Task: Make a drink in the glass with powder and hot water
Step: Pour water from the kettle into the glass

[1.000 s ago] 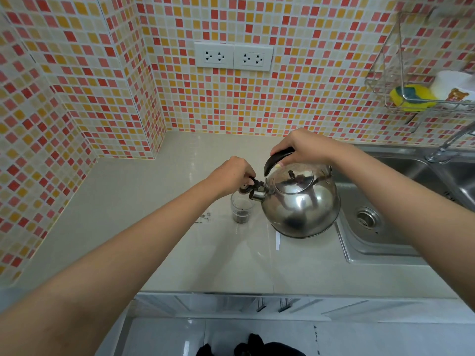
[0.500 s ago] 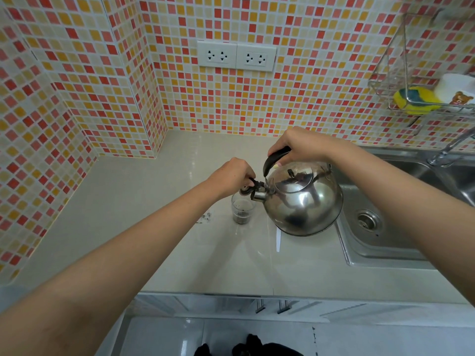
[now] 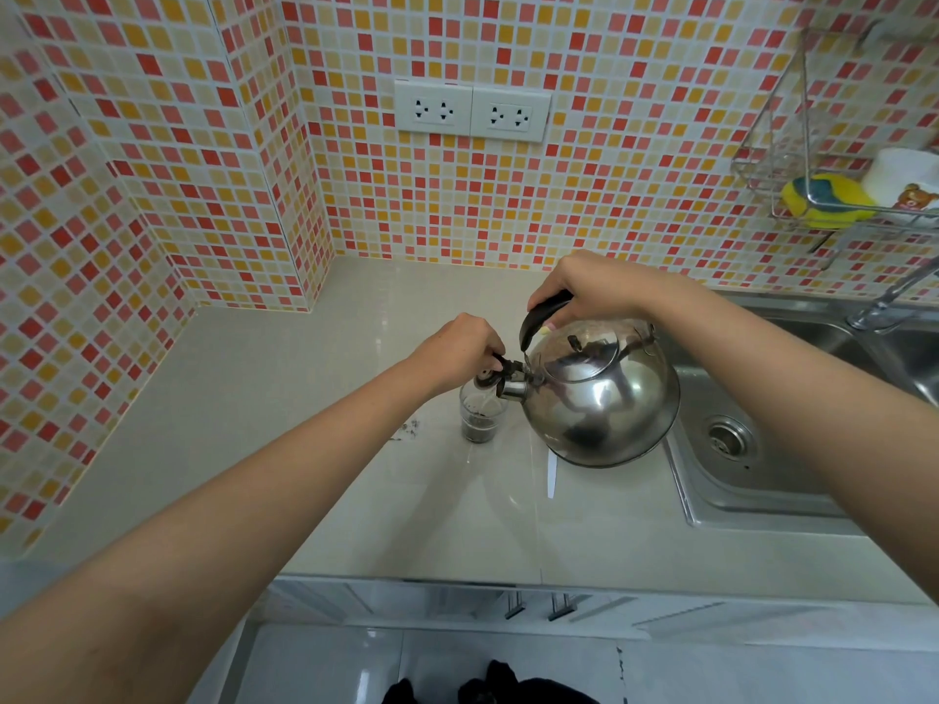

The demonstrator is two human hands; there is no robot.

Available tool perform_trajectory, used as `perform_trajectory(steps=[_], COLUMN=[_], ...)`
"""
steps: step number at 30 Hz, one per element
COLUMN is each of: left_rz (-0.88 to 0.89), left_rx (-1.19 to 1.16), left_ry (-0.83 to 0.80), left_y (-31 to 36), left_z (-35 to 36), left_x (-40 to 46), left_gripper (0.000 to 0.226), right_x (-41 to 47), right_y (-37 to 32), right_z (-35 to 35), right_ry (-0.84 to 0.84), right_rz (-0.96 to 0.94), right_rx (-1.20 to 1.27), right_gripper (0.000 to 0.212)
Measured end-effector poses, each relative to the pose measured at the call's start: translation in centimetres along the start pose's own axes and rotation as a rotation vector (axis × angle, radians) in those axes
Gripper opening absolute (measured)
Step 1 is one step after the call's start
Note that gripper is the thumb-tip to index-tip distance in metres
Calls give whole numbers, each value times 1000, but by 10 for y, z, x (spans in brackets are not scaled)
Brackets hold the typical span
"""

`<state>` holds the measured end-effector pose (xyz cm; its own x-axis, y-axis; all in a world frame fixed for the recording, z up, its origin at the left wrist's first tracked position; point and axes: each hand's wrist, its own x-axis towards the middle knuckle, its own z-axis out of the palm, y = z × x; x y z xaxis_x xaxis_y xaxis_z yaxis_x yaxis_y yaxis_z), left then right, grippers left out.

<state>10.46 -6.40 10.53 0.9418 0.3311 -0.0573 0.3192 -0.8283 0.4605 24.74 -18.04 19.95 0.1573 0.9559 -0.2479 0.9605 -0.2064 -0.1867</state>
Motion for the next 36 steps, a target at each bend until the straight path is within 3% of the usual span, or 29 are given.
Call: perform_trajectory(steps=[36], left_rz=[8], left_rx=[24], left_ry=[-38], left_y=[5], left_z=[-3], left_x=[1], left_gripper=[24], right_x=[3], right_y=[1], right_z=[-2], right_ry=[-9], right_rz=[5], right_rx=[-14], right_gripper=[26])
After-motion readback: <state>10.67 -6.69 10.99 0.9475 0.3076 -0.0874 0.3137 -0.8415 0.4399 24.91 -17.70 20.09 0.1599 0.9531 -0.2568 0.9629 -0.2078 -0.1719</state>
